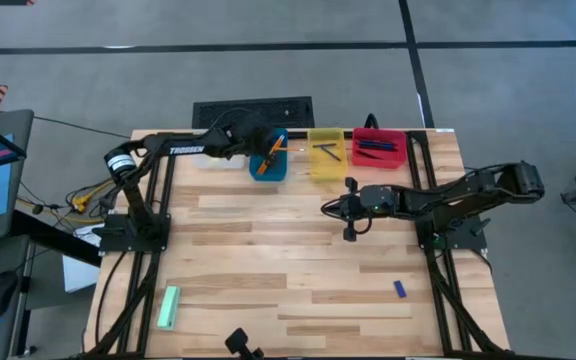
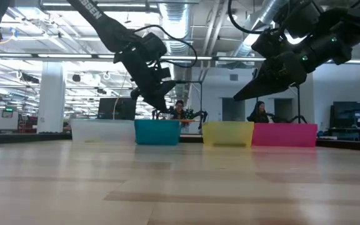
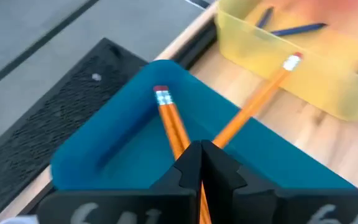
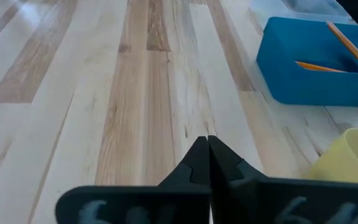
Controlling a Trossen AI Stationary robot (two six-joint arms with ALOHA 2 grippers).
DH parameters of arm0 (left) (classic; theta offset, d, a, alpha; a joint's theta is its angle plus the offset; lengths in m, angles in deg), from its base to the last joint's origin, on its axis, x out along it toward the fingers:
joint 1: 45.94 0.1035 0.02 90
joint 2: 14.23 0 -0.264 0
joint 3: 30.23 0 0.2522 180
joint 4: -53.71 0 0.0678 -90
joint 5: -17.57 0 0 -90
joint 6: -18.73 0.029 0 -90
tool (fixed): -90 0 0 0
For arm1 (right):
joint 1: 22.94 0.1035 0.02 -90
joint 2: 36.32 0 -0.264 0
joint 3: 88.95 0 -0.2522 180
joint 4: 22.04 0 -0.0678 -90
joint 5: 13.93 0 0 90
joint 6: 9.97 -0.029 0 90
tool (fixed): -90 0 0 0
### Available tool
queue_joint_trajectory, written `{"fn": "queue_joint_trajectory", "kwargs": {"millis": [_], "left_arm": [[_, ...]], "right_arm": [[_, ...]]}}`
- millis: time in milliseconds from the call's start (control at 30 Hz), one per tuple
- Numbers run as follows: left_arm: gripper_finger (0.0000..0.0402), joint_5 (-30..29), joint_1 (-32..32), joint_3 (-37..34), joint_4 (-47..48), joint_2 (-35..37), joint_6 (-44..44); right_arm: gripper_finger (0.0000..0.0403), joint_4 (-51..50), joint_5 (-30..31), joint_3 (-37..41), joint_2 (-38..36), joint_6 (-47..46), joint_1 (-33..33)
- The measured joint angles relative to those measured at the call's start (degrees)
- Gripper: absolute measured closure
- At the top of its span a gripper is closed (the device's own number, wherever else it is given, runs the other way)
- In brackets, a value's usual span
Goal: Sort crayons/erasers/pens/pencils in bins
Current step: Put the orange pencil into the blue bin
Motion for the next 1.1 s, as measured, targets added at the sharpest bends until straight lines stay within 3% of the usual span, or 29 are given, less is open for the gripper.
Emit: {"fn": "queue_joint_trajectory", "kwargs": {"millis": [200, 333, 567, 667, 1100], "left_arm": [[0.0399, 4.81, 0.0, 0.02, 1.2, 0.29, 6.77], [0.0369, 6.68, -0.02, 1.79, 6.39, 0.48, 14.98], [0.0259, 1.17, -0.35, 1.99, 6.39, 0.07, 24.43], [0.0232, -3.11, -1.19, 1.5, 5.9, 0.04, 28.24], [0.0255, -10.52, -2.18, 0.76, 2.36, -5.2, 36.47]], "right_arm": [[0.0398, 0.0, 0.0, 0.01, -0.02, 0.02, 0.0], [0.04, 0.0, 0.0, 0.02, -0.02, 0.01, 0.0], [0.0397, 0.02, 0.04, 0.02, -0.02, 0.19, 0.0], [0.04, 0.07, 0.07, 0.02, -0.02, 0.84, 0.0], [0.04, -0.3, 0.09, 0.03, -0.01, 1.03, -0.17]]}}
